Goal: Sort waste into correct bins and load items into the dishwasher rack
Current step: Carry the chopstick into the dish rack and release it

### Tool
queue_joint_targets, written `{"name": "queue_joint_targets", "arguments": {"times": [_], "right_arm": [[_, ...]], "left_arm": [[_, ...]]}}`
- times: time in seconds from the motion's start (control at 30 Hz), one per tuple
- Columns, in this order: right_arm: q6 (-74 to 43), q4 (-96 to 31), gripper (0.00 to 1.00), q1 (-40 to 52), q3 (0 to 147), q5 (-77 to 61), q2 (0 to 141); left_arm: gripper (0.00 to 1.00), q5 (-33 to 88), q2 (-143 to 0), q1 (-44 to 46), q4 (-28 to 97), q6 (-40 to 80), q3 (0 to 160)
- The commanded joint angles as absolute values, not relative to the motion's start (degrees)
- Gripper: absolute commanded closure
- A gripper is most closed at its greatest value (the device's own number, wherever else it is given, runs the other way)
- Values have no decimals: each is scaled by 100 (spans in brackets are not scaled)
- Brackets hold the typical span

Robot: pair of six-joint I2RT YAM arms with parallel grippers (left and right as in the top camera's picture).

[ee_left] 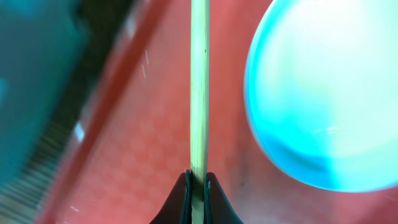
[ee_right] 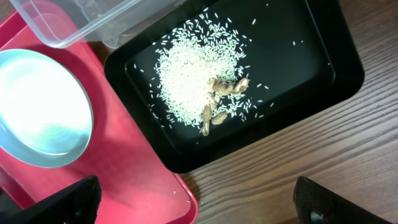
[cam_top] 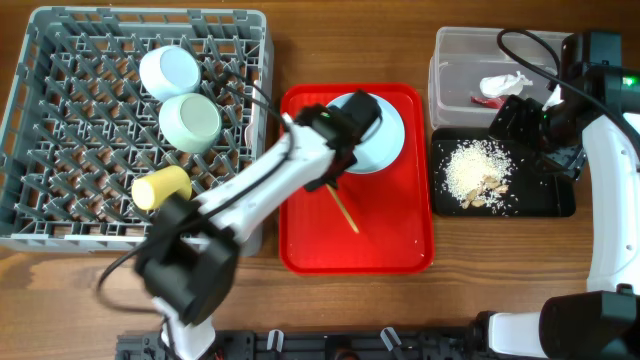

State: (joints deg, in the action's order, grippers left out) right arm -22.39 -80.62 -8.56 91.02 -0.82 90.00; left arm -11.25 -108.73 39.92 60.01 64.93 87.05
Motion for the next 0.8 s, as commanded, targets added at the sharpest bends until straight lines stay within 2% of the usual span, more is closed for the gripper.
{"name": "queue_joint_targets", "arguments": {"times": [0.0,0.3,0.5,0.67,0.77], "right_arm": [[-2141,-8062,1,-854,9218,-148,8914],[-2139,-8062,0,-854,9218,-152,8914],[-2141,-8062,0,-854,9218,-154,8914],[-2143,-8062,0,-854,9218,-154,8914],[-2143,-8064,0,-854,9218,-154,8914]], "left_arm": [[96,-2032,-9939,3542,6005,4646,8735],[96,-2342,-9327,1892,5494,1809,8733],[96,-1664,-9531,1393,5033,1267,8733],[96,-845,-10042,1376,5030,917,8733],[96,-746,-10335,1376,5030,919,8733]]}}
